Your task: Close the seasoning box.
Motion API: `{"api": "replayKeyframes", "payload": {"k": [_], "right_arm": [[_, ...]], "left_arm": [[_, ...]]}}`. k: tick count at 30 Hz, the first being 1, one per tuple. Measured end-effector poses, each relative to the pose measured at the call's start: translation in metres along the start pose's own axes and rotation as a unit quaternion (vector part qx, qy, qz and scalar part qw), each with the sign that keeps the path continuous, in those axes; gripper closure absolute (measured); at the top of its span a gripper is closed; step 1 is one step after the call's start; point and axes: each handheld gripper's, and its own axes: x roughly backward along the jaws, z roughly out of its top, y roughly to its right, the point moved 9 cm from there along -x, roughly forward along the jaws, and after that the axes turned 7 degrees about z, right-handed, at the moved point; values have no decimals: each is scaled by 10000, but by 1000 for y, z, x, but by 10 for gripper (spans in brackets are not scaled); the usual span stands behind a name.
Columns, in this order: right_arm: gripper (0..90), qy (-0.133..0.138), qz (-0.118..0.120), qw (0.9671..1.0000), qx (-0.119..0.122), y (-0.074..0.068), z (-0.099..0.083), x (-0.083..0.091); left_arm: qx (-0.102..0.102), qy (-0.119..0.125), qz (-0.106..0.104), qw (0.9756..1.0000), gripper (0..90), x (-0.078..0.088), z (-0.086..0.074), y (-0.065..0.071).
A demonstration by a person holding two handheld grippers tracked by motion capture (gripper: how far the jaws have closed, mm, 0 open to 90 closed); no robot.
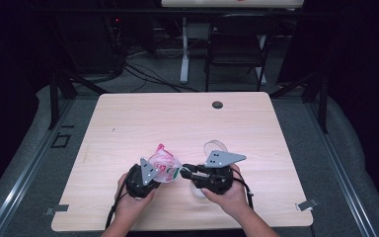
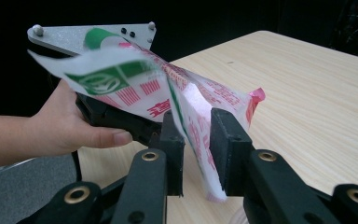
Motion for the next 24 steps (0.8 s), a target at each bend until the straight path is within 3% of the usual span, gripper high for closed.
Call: {"api": "replayKeyframes", "payload": {"k": [16,24], "right_arm": [[738,126,-163,9998,11,8,3,17],[740,97,-247,9996,119,11,4,25]], "left_arm": [[-431,65,176,9989,560,-8,18,-3],[-774,125,341,9963,561,-9,27,-4]]}}
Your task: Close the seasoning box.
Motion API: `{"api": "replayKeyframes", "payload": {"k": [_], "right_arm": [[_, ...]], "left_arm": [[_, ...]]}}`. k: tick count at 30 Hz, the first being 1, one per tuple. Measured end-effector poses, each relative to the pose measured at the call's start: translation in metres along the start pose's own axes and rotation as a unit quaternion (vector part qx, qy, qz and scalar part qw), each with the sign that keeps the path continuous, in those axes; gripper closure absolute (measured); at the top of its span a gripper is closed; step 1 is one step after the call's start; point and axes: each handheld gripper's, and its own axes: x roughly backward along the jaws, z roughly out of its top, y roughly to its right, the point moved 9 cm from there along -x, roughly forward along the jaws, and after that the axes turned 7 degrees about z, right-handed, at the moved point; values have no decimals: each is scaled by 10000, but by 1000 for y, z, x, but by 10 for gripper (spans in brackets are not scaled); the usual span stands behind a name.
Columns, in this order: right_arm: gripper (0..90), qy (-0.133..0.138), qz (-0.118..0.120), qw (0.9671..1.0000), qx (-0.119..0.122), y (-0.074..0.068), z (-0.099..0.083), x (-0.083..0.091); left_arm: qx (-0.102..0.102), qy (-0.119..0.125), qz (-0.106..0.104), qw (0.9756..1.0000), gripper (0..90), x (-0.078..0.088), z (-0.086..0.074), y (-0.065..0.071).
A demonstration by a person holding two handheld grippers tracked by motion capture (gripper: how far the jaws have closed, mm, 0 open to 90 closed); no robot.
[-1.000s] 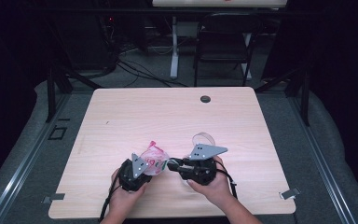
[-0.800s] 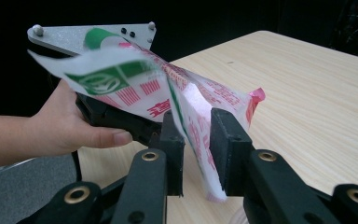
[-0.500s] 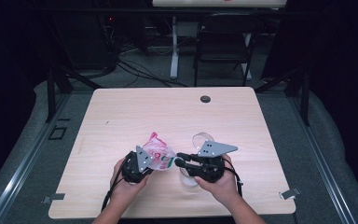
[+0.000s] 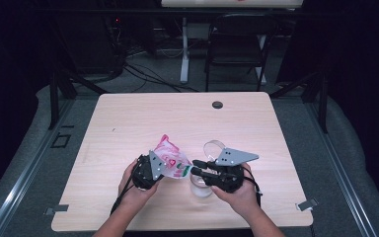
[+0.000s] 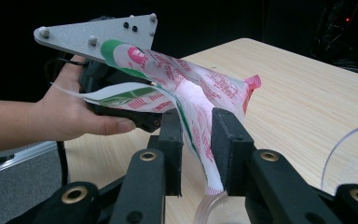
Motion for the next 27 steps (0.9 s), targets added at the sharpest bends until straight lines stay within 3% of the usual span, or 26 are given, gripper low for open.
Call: {"api": "replayKeyframes", "payload": {"k": [5,16,27], "right_arm": [[756,-22,-21,10000,47,0,0,1],[899,-98,1,9999,136,-4,-1,4],[900,-138,-29,9999,37,0,-4,7]], "left_arm": [[-170,22,71,9998,561,1,4,0],[-441,148,290,9985,561,1,11,-2],[-706,263,449,9961,563,-2,16,-1]]}}
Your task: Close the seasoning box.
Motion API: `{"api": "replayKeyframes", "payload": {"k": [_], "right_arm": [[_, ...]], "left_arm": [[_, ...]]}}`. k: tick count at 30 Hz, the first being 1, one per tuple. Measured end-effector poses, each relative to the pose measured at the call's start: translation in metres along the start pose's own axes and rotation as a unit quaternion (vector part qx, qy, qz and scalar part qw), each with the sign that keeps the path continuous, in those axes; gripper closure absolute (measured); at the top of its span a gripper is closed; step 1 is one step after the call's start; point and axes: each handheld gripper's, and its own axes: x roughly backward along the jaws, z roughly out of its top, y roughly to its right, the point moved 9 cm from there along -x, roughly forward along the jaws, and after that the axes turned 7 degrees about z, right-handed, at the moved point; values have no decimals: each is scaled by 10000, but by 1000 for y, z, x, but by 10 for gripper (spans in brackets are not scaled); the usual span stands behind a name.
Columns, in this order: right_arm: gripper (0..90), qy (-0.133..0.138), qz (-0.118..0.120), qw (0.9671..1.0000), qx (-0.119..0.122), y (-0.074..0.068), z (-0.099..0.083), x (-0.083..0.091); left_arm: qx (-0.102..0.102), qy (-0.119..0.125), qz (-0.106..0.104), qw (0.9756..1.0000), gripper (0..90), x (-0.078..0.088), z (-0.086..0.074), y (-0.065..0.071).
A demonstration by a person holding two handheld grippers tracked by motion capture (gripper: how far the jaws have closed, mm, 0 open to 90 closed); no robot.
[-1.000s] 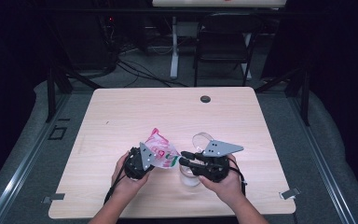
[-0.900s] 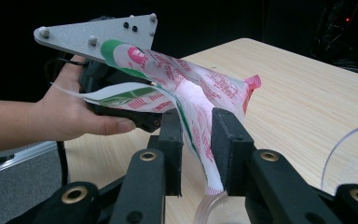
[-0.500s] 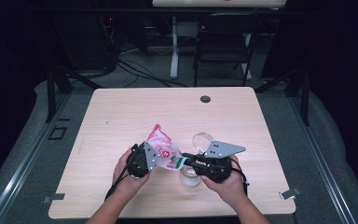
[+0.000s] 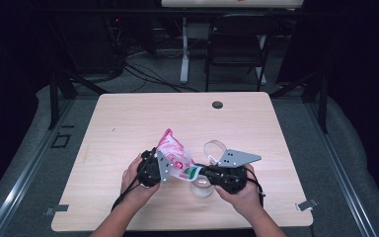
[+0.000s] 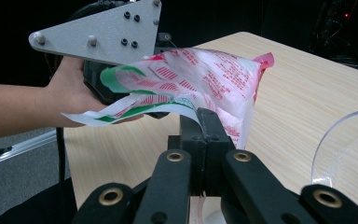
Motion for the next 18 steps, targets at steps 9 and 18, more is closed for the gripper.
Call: {"api": "replayKeyframes", "payload": {"k": [9,18], "right_arm": [[900,-27,-97,9999,-24,4,-2,3],[900,-35,-116,9999,-75,6,-6,5]], "left_arm": [[-255,33,91,9996,563,-2,4,0],[-452,98,206,9987,563,-4,8,0]]}}
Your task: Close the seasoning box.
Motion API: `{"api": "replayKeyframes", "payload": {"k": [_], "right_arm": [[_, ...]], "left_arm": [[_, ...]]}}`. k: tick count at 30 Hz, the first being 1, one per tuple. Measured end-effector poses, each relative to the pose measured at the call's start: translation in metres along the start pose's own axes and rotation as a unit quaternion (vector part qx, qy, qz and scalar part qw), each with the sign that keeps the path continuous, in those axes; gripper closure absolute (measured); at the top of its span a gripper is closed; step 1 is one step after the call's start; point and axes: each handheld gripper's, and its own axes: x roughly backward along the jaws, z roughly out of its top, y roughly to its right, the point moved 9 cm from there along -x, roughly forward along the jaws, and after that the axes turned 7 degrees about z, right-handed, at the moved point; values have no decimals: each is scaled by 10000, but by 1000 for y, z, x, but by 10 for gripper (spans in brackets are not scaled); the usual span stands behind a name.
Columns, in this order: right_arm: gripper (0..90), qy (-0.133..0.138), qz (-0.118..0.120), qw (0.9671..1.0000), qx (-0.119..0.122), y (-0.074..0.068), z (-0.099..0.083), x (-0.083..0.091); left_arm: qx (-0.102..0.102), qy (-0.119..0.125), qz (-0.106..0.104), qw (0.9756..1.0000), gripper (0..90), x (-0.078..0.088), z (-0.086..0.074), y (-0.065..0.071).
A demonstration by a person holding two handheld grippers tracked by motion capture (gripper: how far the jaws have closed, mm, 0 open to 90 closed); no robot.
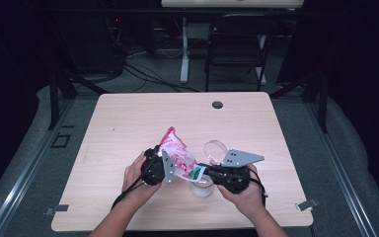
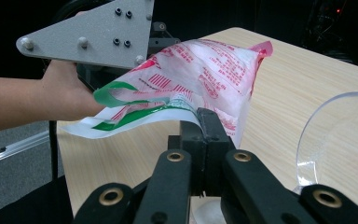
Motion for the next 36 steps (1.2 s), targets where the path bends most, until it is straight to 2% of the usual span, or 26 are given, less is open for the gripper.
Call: {"api": "replayKeyframes", "payload": {"k": [1,3,11,18,25,27,36], "right_arm": [[900,-6,4,10000,-1,0,-1,0],[900,0,21,10000,-23,1,-1,0],[900,-70,-33,10000,-26,1,-3,0],[900,-37,-97,9999,-29,2,-11,1],[900,-34,-65,9999,-69,5,-18,1],[900,-46,-67,9999,-75,5,-19,1],[900,-41,-100,9999,-80,5,-21,2]], "left_arm": [[-46,-14,3,10000,564,0,0,0],[-3,53,38,10000,563,-1,1,1],[-165,147,172,9996,564,-2,4,-1],[-444,177,294,9984,564,-2,6,-2],[-631,95,290,9975,565,-3,6,0],[-599,91,276,9978,565,-4,5,1],[-770,120,362,9963,565,-3,8,-1]]}}
